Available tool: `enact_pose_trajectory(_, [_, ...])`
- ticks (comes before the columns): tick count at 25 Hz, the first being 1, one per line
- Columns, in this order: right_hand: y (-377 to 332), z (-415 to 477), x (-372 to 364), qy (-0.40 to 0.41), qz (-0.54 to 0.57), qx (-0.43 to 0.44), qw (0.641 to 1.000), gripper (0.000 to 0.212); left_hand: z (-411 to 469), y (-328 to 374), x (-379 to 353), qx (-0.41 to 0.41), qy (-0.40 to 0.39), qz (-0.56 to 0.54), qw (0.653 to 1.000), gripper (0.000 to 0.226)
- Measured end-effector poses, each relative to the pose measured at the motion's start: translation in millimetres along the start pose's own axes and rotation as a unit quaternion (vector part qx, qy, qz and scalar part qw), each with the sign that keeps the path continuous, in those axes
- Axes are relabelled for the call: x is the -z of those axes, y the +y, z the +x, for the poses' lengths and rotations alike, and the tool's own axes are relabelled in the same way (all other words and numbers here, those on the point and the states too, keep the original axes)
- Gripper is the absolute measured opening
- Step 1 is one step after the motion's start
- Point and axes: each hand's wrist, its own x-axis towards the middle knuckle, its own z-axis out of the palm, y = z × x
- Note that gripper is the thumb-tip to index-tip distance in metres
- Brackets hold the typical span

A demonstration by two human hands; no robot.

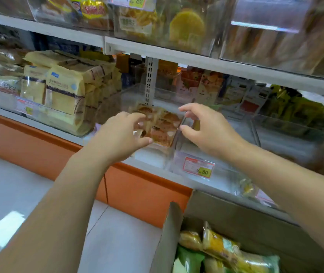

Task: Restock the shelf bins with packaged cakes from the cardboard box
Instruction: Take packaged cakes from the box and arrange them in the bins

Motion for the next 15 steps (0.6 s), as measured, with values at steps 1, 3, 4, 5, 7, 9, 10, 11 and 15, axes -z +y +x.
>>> enact_pose_trajectory(1, [8.0, -28.0, 6.9, 0.006, 0.017, -0.010, 1.000, 0.039, -9.2, 22.7, -4.4, -0.030, -0.019, -0.003, 0.999, 0.069])
enact_pose_trajectory(3, [33.7, -82.0, 11.4, 0.006, 0.042, -0.044, 0.998, 0.034, -32.3, 66.1, -28.7, -0.078, -0.093, -0.008, 0.993, 0.062])
enact_pose_trajectory(4, [49.1, -106.1, 9.4, -0.001, 0.054, -0.068, 0.996, 0.032, -45.7, 84.3, -47.4, -0.097, -0.147, -0.012, 0.984, 0.060])
enact_pose_trajectory(5, [66.0, -131.1, 5.6, -0.020, 0.062, -0.097, 0.993, 0.031, -60.3, 100.0, -70.5, -0.110, -0.208, -0.011, 0.972, 0.058])
enact_pose_trajectory(7, [96.1, -174.8, -6.7, -0.095, 0.060, -0.156, 0.981, 0.030, -86.0, 119.9, -115.0, -0.133, -0.311, 0.029, 0.940, 0.056])
enact_pose_trajectory(9, [116.9, -216.0, -19.5, -0.206, 0.048, -0.191, 0.959, 0.033, -106.1, 127.2, -147.7, -0.132, -0.404, 0.097, 0.900, 0.057])
enact_pose_trajectory(10, [123.4, -236.8, -26.2, -0.256, 0.052, -0.201, 0.944, 0.036, -114.3, 128.4, -159.0, -0.117, -0.452, 0.131, 0.875, 0.061])
enact_pose_trajectory(11, [128.0, -254.4, -34.1, -0.294, 0.062, -0.204, 0.932, 0.039, -121.0, 126.9, -165.8, -0.102, -0.492, 0.163, 0.849, 0.066])
enact_pose_trajectory(15, [131.8, -287.2, -75.3, -0.357, 0.103, -0.167, 0.913, 0.061, -137.9, 107.4, -171.4, -0.073, -0.537, 0.232, 0.808, 0.078])
